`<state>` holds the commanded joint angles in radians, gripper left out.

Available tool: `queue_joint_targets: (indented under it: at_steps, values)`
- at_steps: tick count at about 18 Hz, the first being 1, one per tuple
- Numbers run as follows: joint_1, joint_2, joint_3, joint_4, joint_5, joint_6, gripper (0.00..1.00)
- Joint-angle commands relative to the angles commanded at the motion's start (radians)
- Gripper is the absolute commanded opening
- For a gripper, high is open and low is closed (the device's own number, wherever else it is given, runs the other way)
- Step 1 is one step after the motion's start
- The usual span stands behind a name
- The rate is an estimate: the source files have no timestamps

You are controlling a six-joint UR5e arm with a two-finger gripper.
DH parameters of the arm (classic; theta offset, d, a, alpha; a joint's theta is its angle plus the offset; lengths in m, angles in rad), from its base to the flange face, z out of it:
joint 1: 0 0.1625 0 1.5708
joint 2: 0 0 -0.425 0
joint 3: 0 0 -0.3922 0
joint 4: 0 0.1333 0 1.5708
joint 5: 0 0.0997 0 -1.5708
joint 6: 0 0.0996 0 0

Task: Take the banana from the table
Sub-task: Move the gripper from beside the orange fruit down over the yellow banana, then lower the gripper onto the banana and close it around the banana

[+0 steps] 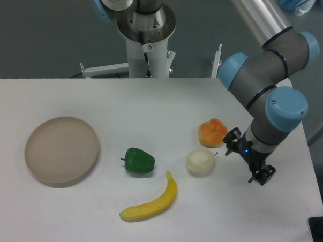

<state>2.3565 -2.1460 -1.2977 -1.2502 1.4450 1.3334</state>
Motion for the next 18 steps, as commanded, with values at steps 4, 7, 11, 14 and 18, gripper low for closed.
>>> queue_joint_targets:
  at_steps: [4, 7, 11, 14, 18]
  values:
    - [-0.110, 0.000, -0.018, 0.015, -0.002, -0.179, 1.00]
    - [-0.169, -0.011, -0.063, 0.087, 0.003, -0.240, 1.00]
    - [-0.204, -0.069, -0.098, 0.227, 0.041, -0.293, 1.00]
    - [-0.224, -0.113, -0.092, 0.252, 0.098, -0.295, 1.00]
    - [-0.238, -0.152, -0.084, 0.255, 0.101, -0.289, 1.00]
